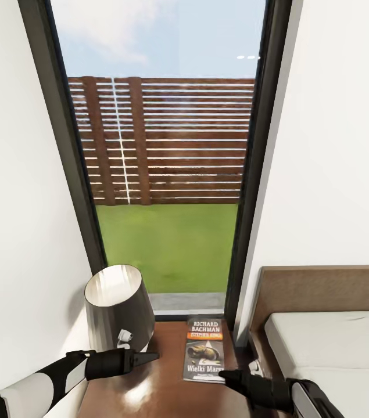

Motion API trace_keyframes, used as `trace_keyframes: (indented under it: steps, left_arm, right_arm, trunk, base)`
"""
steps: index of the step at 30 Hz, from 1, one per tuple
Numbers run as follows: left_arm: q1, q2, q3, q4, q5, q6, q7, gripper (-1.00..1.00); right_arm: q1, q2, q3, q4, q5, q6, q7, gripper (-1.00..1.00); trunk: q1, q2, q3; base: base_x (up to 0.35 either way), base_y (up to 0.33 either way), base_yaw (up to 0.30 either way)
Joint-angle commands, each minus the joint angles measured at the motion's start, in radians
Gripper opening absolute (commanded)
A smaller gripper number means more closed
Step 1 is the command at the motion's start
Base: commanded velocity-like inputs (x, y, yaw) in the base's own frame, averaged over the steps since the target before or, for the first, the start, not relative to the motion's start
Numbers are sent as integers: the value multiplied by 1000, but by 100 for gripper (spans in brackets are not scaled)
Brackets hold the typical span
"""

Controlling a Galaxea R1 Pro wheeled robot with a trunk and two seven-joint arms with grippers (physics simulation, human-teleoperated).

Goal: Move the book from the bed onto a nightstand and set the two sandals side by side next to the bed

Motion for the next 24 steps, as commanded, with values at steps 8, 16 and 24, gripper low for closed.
trace_keyframes:
  steps: [8, 16, 24]
  left_arm:
    - [-1, 1, -8, -1, 9, 11, -1, 100]
    - [-1, 1, -8, -1, 9, 10, -1, 100]
    - [-1, 0, -8, -3, 7, 10, -1, 100]
  right_arm:
    - [-1, 37, -6, -2, -5, 7, -46, -100]
    - [-1, 38, -7, -8, -50, 7, -48, -100]
    - [-1, 38, -7, -8, -58, 6, -48, -100]
  trunk:
    - [0, -1, -1]
    - [31, -57, -27]
    - [62, -113, -52]
  base:
    - [0, 0, 0]
    - [0, 0, 0]
    - [0, 0, 0]
